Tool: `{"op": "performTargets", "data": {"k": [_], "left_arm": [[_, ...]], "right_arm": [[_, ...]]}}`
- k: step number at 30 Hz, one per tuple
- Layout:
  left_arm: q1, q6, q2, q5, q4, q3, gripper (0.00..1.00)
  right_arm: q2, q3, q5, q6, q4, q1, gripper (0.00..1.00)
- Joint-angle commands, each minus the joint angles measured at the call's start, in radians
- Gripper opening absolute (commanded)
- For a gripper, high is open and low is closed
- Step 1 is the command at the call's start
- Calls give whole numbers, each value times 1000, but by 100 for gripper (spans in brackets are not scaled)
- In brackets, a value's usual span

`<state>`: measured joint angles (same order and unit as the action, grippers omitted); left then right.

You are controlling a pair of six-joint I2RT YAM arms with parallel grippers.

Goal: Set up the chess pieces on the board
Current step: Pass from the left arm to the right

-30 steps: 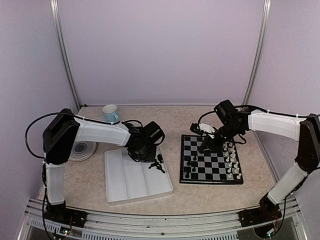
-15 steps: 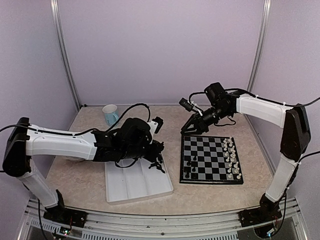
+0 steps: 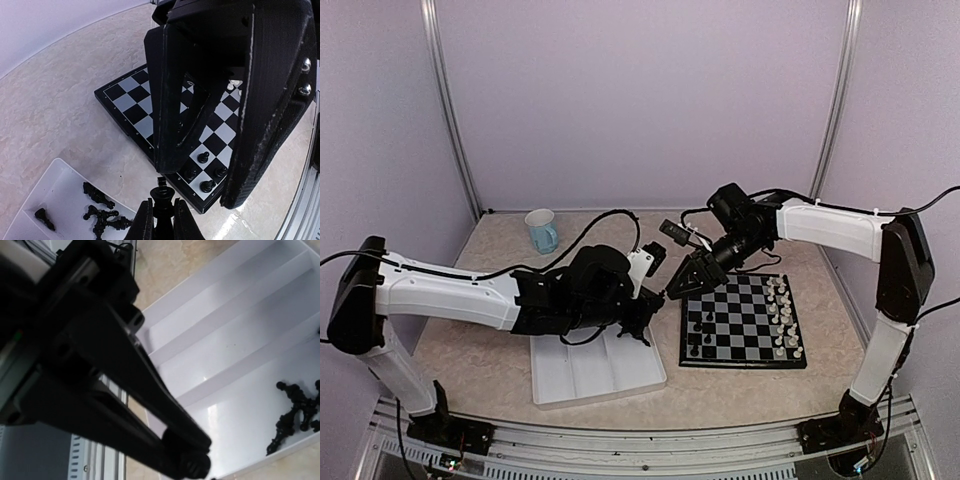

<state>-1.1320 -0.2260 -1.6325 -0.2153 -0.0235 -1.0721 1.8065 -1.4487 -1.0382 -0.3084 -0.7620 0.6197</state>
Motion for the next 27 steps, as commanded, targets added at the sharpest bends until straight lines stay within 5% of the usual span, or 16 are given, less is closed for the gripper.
{"op": "performTargets", "data": {"k": [1,17,27], "left_arm": [[-13,27,-17,-2,-20,-36,9],[-38,48,-11,0,-14,-53,9],[-46,60,-19,-14,-18,-58,9]], "right_arm": [[15,6,-64,-13,-29,1,41],[69,-32,-80,17,-20,15,34],[71,-25,-100,18,-21,16,14]]}}
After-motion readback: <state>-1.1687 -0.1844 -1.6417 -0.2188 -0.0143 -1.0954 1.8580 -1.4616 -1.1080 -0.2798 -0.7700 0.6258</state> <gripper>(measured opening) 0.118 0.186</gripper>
